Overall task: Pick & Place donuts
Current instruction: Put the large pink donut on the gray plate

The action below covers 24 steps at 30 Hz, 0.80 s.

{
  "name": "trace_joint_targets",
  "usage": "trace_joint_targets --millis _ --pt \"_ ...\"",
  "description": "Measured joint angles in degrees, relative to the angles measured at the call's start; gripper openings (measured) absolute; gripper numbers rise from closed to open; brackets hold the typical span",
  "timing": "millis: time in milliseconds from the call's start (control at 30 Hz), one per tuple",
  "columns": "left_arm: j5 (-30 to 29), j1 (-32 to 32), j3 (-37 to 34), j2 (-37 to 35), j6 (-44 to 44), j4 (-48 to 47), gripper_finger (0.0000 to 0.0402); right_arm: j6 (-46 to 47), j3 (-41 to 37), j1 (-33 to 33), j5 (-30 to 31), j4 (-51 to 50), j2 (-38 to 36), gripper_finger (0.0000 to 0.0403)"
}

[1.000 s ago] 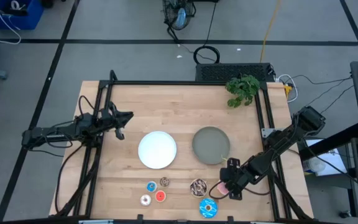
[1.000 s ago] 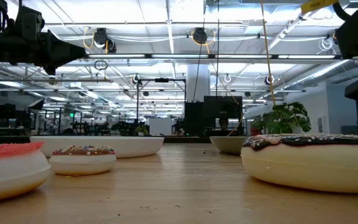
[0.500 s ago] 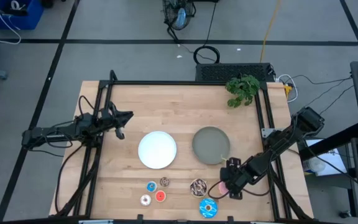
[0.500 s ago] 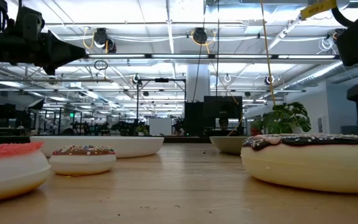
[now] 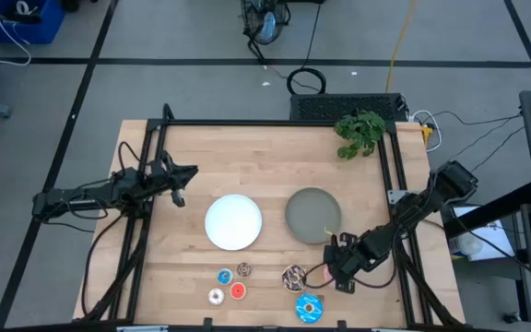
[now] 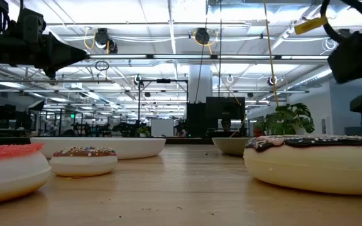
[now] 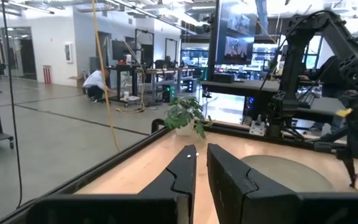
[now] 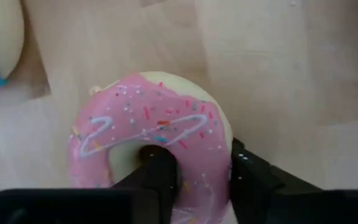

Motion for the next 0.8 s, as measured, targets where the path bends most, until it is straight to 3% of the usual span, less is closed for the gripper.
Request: trace_joint_targets --millis 167,233,367,800 --pt "0.00 0.01 0.00 0.00 -0.29 -0.04 0.0047 -2.83 0.45 -0.43 -0.14 0.03 -5.07 0.0023" --pt "0.02 0.02 0.00 -0.02 -0.29 0.04 0.0047 -3.04 1.26 -0.44 -0.91 0.08 -7.09 0.0011" --pt "0.00 0.00 0.00 -0.02 0.21 -0.06 0.0047 -3.70 5.86 -0.78 -1.34 -2.98 -9.56 0.0017" --pt "0.02 0.00 -0.01 -0.01 0.08 -0.81 0.0047 -7.51 27.33 -1.00 4.25 -30.89 -10.00 0.0011"
